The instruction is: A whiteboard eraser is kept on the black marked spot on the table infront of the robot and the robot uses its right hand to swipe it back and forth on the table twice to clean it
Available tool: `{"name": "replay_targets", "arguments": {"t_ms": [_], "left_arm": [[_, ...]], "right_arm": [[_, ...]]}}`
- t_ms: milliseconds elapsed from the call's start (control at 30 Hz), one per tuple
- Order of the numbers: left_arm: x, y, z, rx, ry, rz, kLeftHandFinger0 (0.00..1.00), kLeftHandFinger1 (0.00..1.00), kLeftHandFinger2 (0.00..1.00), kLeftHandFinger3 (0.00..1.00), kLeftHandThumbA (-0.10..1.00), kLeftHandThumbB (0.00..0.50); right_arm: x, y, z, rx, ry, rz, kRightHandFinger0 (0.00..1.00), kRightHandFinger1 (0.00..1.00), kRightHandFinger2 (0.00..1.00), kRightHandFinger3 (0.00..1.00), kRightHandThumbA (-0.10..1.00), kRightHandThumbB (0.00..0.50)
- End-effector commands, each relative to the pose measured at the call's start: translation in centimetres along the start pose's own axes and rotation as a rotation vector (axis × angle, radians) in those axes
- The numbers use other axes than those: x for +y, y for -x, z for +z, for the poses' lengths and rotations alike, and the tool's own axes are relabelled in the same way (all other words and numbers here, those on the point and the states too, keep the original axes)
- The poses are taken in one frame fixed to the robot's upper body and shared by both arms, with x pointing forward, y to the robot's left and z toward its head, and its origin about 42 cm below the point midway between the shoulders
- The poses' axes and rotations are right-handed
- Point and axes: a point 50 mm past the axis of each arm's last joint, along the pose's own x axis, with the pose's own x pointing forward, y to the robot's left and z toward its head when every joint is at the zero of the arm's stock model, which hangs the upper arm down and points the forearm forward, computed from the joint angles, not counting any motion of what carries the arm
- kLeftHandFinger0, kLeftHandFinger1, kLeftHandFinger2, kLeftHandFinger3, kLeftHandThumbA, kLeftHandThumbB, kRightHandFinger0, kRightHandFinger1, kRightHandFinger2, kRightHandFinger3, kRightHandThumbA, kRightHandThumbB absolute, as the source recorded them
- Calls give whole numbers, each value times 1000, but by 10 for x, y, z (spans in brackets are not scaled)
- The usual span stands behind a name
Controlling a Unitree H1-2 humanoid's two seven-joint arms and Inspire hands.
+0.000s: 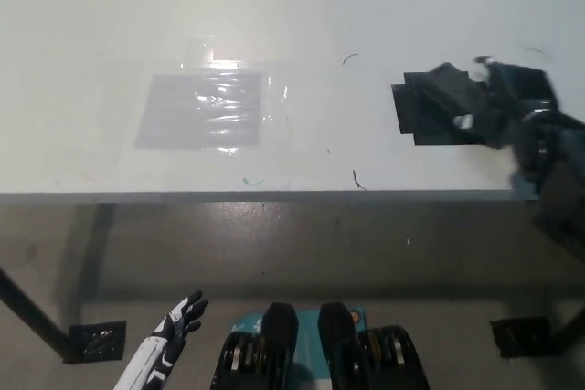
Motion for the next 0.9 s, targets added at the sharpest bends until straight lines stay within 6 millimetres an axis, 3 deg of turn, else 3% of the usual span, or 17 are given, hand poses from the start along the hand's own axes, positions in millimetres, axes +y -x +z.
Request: {"name": "replay_targets", "arguments": {"t_ms": [0, 33, 67, 100, 167, 200, 267, 300, 400, 433, 467, 533, 600, 633, 733, 800, 867], "left_arm": [[0, 6, 3, -40, -7, 20, 1000, 1000, 1000, 1000, 1000, 410], [1, 6, 3, -40, -7, 22, 1000, 1000, 1000, 1000, 1000, 412], [1, 6, 3, -40, -8, 24, 1000, 1000, 1000, 1000, 1000, 409], [1, 7, 3, -39, -8, 24, 1000, 1000, 1000, 1000, 1000, 408], [2, 7, 3, -36, -5, 30, 1000, 1000, 1000, 1000, 1000, 407], [2, 7, 3, -36, -6, 30, 1000, 1000, 1000, 1000, 1000, 409], [2, 8, 2, -37, -5, 29, 1000, 1000, 1000, 1000, 1000, 407], [2, 7, 2, -35, -2, 27, 1000, 1000, 1000, 1000, 1000, 407], [1, 7, 2, -35, 0, 27, 1000, 1000, 1000, 1000, 1000, 408], [1, 6, 3, -40, -3, 28, 1000, 1000, 1000, 1000, 1000, 408], [2, 5, 3, -40, -2, 27, 1000, 1000, 1000, 1000, 1000, 415], [3, 3, 4, -41, -7, 28, 1000, 1000, 1000, 1000, 1000, 414], [4, 1, 5, -49, -9, 26, 1000, 1000, 1000, 1000, 1000, 406], [4, 1, 5, -50, -11, 26, 1000, 1000, 1000, 1000, 1000, 405], [8, -1, 6, -55, -18, 26, 1000, 1000, 1000, 1000, 1000, 400], [8, -1, 5, -49, -1, 25, 1000, 1000, 1000, 1000, 1000, 403], [7, 0, 5, -49, 1, 27, 1000, 1000, 1000, 1000, 1000, 396]], "right_arm": [[-20, 15, -110, 210, 57, 17, 349, 411, 508, 815, 743, 241], [-22, 16, -117, 221, 60, 20, 261, 353, 492, 804, 740, 238], [-22, 18, -124, 229, 51, 9, 23, 144, 330, 668, 705, 240], [-23, 20, -129, 234, 34, 5, 5, 120, 305, 593, 663, 227], [-26, 24, -144, 259, -21, 2, 240, 351, 512, 1000, 648, 234], [-26, 25, -147, 260, -21, 1, 286, 385, 536, 1000, 645, 231], [-22, 28, -154, 265, -19, 9, 432, 482, 544, 781, 637, 224], [-19, 29, -154, 270, -10, 14, 582, 701, 768, 858, 640, 228], [-16, 30, -154, 271, -8, 18, 341, 457, 544, 740, 643, 229], [-15, 30, -154, 271, -11, 19, 460, 583, 634, 829, 640, 239], [-14, 30, -153, 277, -12, 22, 460, 569, 620, 822, 639, 238], [-14, 29, -151, 288, 0, 36, 720, 826, 828, 939, 651, 231], [-16, 29, -152, 299, 8, 37, 878, 951, 936, 997, 667, 238], [-17, 29, -154, 308, 14, 35, 700, 736, 730, 886, 668, 241], [-21, 30, -157, 307, 2, 26, 492, 612, 661, 825, 650, 244], [-24, 29, -158, 301, -2, 31, 700, 835, 856, 921, 654, 229], [-25, 28, -155, 290, -10, 23, 814, 919, 925, 1000, 655, 233]]}}
